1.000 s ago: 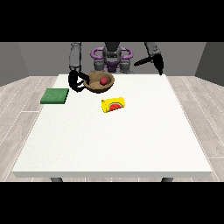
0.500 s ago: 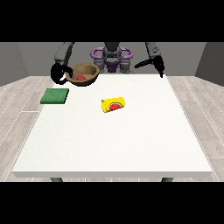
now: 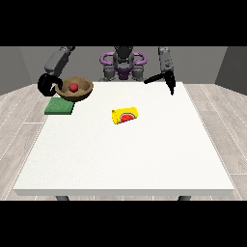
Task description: Pick the cup and pour the ball into the bowl, then pick the bowl and place it on the pad
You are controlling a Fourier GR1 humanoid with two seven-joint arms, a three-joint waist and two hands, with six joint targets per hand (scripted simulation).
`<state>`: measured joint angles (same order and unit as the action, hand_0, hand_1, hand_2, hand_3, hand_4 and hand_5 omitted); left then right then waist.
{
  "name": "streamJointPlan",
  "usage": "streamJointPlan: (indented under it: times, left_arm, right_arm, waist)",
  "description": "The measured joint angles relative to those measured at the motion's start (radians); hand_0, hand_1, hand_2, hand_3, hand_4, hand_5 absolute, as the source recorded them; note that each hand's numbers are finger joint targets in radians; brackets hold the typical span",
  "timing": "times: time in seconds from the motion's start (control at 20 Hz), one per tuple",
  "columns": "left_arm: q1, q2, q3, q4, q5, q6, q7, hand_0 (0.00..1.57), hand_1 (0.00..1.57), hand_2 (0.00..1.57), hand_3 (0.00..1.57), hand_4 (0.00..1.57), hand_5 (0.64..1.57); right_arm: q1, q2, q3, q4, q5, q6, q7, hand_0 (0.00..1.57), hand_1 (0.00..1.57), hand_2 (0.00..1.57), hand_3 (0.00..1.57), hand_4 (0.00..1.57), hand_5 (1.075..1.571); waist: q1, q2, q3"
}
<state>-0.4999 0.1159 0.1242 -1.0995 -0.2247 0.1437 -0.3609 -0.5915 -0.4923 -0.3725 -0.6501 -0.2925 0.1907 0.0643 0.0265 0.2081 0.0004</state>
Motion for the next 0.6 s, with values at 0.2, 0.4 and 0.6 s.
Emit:
streamJointPlan:
  times: [0.2, 0.4, 0.6]
  left_arm:
    - [-0.029, -0.021, -0.04, -0.087, -0.028, 0.027, 0.009, 0.0, 0.0, 0.0, 0.0, 0.0, 1.564]
    - [-0.024, -0.029, -0.069, -0.177, -0.051, 0.047, 0.015, 0.0, 0.0, 0.0, 0.0, 0.0, 1.563]
    - [-0.038, -0.026, -0.076, -0.263, -0.064, 0.064, 0.049, 0.0, 0.0, 0.0, 0.0, 0.0, 1.563]
  right_arm:
    - [-0.003, -0.077, -0.059, 0.082, -0.024, 0.063, -0.096, 1.57, 1.57, 1.57, 1.34, 1.01, 1.567]
    - [-0.004, -0.162, -0.089, 0.143, -0.02, 0.12, -0.19, 1.57, 1.57, 1.57, 0.0, 1.03, 1.566]
    - [-0.034, -0.232, -0.106, 0.194, -0.011, 0.149, -0.246, 1.57, 1.57, 1.57, 0.0, 1.04, 1.569]
  waist:
    - [0.039, 0.102, 0.0011]
    - [0.053, 0.188, 0.002]
    - [0.055, 0.252, 0.0025]
